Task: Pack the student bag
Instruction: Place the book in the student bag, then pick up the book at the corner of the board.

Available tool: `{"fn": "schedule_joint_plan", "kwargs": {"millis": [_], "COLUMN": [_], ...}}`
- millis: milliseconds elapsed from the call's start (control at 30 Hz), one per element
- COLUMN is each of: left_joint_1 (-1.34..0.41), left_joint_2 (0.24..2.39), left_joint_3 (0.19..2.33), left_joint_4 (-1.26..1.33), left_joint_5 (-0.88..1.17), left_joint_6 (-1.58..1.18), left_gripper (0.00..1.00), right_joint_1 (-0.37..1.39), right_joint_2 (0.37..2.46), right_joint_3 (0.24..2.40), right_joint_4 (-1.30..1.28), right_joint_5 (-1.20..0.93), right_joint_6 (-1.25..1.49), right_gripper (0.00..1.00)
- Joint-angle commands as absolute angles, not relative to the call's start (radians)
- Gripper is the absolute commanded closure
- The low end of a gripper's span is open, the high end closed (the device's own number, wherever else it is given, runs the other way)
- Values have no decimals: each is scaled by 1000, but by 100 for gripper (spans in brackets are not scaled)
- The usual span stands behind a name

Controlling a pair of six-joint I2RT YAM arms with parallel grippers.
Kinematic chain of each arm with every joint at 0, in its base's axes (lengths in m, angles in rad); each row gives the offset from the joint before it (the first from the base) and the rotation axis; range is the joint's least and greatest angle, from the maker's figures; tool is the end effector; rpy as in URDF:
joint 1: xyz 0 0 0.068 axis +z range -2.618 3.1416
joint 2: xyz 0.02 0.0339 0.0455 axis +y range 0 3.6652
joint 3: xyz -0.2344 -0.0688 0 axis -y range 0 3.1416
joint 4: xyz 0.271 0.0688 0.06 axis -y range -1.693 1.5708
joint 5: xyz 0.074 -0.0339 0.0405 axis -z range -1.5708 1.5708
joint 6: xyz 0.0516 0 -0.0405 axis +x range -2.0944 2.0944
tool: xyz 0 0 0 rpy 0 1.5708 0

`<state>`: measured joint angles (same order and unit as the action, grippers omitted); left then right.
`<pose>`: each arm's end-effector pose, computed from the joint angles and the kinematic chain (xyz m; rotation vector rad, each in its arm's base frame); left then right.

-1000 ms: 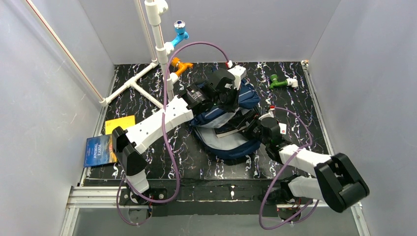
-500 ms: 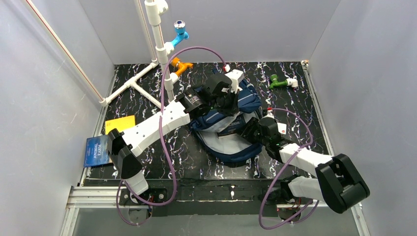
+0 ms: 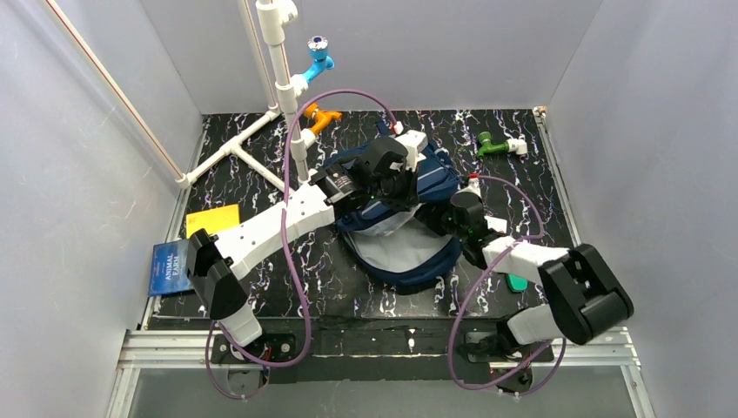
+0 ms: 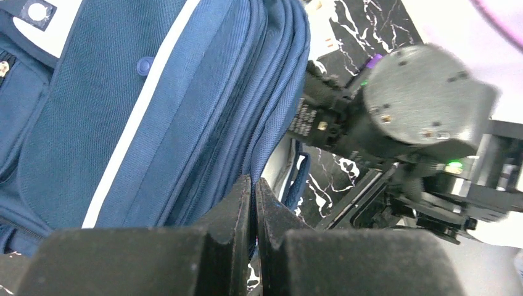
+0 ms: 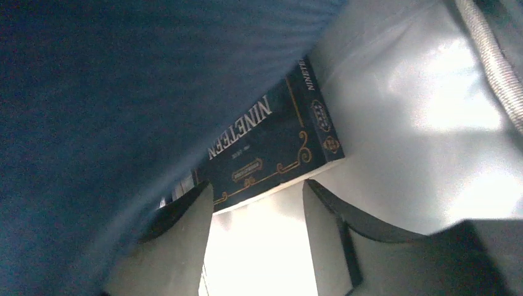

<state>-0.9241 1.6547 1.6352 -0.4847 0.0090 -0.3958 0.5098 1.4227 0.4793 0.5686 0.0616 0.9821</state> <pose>0.2537 -0.3369 0.3411 0.5746 2.1021 -0.7965 0.2720 0.1484 0.1152 0.5241 1.9933 0.9060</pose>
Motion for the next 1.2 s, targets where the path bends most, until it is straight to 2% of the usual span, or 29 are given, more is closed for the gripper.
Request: {"fn": "schedule_joint_plan", "kwargs": {"millis": [0,133,333,400,500,567,667,700,767,867,1067,1167], "left_joint_1": [-903,-861,-817,-815,-814,-813,-813,-813,-814,-812,-805,-805], "left_joint_2": [1578,1578,1618,1632,1642,1639,1625,1612,1571,1469,1266,1153], "left_joint_3": [1603,1572,1578,1585,1588,1588,1564,1541,1461,1303,1121,1054], "left_joint_4": [-465,-442,-442,-442,-439,-432,-428,-422,-399,-350,-420,-477], "left_joint_5": [-65,-44,0,37,91,143,230,259,311,277,210,124], "left_joint_6": [-355,-354,-358,-360,-363,-373,-413,-432,-457,-477,-477,-512], "left_gripper": [100,100,100,100,100,100,100,97,79,61,45,17], "right_joint_1": [505,505,505,505,505,505,505,505,505,505,504,504], "right_joint_2": [1281,1142,916,868,780,719,690,692,704,727,737,754], "right_joint_3": [558,548,599,634,634,591,592,612,670,763,807,804], "right_joint_4": [300,50,-317,-415,-371,-268,-197,-202,-253,-354,-360,-331], "right_joint_5": [53,36,126,138,19,-38,-5,26,97,216,244,207], "right_joint_6": [910,873,759,704,617,630,670,667,628,544,471,487], "right_gripper": [33,30,31,27,21,13,14,15,14,12,12,13]}}
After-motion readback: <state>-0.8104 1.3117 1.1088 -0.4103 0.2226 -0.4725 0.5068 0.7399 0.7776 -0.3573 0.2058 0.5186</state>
